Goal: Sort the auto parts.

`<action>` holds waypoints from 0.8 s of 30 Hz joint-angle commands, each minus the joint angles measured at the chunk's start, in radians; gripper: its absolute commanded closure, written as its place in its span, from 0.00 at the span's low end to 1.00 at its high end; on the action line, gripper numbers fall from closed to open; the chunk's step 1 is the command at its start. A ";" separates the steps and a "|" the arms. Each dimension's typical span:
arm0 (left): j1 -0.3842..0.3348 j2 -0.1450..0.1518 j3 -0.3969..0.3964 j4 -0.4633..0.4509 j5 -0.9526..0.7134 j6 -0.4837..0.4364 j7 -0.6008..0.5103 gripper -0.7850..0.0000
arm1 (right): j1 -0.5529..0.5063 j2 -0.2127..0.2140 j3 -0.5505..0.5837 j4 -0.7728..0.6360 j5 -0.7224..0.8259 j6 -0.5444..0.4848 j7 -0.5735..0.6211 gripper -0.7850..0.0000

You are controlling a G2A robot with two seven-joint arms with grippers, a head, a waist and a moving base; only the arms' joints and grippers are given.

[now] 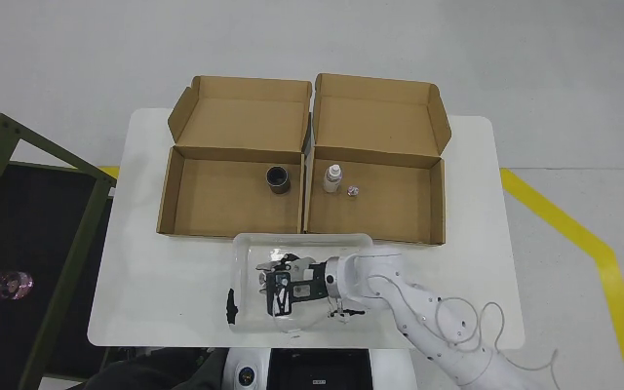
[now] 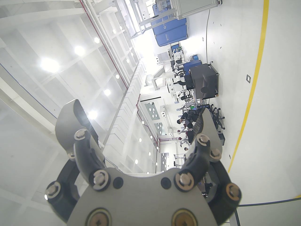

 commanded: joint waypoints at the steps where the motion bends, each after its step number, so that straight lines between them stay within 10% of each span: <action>1: 0.000 0.000 0.000 0.000 0.000 0.000 0.000 0.00 | 0.006 -0.001 0.007 -0.015 0.020 0.004 -0.006 1.00; 24: 0.000 0.000 0.000 0.000 0.000 0.000 0.000 0.00 | 0.043 0.010 0.125 -0.187 0.160 0.046 -0.062 1.00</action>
